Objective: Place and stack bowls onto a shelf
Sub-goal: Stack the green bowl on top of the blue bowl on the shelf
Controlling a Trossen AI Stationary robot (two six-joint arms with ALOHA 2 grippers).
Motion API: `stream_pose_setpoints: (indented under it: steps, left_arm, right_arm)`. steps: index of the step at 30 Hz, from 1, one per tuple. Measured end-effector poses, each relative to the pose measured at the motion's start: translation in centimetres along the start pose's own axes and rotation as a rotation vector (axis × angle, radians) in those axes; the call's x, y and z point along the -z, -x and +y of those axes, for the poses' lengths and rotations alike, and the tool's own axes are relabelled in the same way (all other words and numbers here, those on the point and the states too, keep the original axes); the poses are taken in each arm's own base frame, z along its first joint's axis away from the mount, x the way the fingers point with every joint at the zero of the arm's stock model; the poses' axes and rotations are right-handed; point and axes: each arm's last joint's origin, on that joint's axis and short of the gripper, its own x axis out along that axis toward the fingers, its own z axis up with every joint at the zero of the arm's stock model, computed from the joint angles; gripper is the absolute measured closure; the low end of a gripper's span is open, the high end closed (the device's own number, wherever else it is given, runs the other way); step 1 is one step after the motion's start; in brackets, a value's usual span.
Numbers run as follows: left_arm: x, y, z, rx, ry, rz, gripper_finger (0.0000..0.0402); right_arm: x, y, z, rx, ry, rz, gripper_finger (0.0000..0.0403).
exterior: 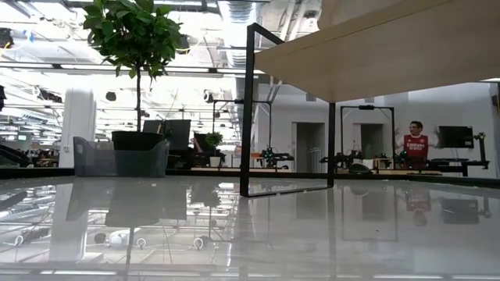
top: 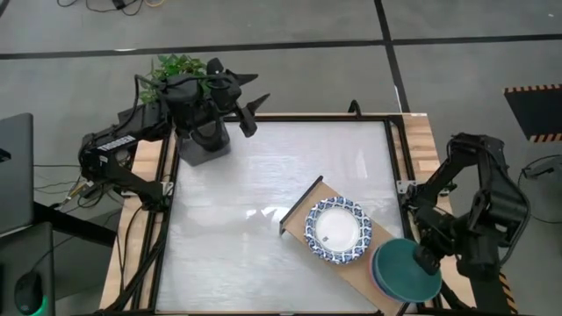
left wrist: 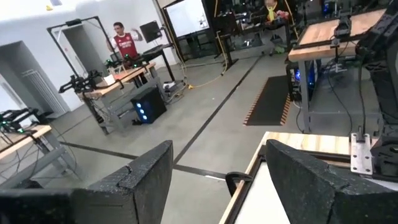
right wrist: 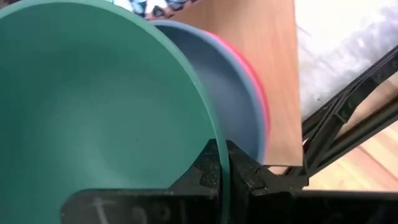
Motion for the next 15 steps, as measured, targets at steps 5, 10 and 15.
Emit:
stream_pose_setpoints:
  steps: [5, 10, 15]
  left_arm:
    - [-0.01, 0.01, -0.02, 0.001, 0.008, -0.001, 0.0159]
    - [-0.02, 0.01, -0.02, 0.001, 0.046, -0.001, 0.0159]
    - [-0.02, 0.01, -0.02, 0.001, 0.048, -0.001, 0.0159]
  right_arm:
    - [0.07, -0.7, -0.17, 0.023, 0.002, -0.017, 0.0379]
    - [0.09, -0.87, -0.22, 0.029, 0.003, -0.02, 0.0377]
    - [0.06, -0.89, -0.21, 0.025, 0.02, -0.029, 0.0375]
